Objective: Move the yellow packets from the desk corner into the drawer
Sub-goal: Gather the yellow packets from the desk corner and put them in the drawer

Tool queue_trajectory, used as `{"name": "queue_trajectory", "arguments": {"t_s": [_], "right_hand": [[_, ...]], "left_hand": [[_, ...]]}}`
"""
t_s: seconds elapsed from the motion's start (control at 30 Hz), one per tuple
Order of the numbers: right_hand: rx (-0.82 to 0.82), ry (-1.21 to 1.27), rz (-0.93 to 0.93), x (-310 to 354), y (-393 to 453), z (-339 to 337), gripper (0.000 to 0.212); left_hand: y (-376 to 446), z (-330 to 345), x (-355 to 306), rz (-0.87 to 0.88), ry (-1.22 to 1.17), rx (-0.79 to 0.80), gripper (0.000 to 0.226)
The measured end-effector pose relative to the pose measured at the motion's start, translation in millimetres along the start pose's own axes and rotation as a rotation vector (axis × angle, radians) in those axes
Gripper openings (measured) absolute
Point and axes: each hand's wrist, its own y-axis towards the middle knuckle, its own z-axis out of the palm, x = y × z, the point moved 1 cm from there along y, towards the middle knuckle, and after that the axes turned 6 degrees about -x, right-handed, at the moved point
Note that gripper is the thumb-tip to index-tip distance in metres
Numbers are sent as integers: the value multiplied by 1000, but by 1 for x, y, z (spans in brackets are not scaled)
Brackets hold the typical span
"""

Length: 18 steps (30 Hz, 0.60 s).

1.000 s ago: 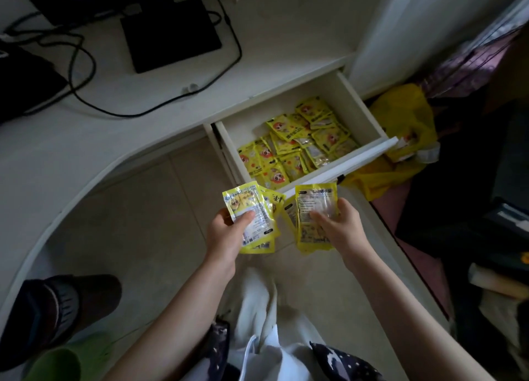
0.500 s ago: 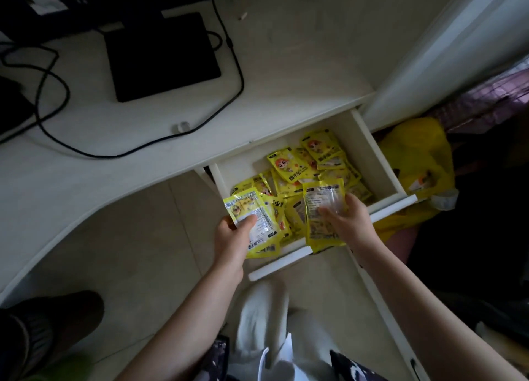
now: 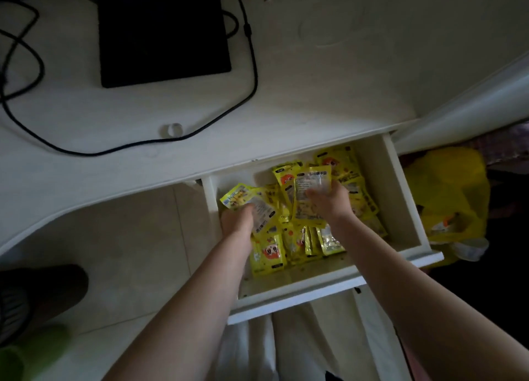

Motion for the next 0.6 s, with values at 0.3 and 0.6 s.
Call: {"name": "queue_trajectory", "arguments": {"t_s": [0.3, 0.6], "right_hand": [[128, 102, 72, 10, 46, 31, 25], [136, -134, 25, 3, 60, 31, 39]], "left_hand": [[45, 25, -16, 6, -57, -40, 36], [56, 29, -8, 51, 41, -65, 11]]}}
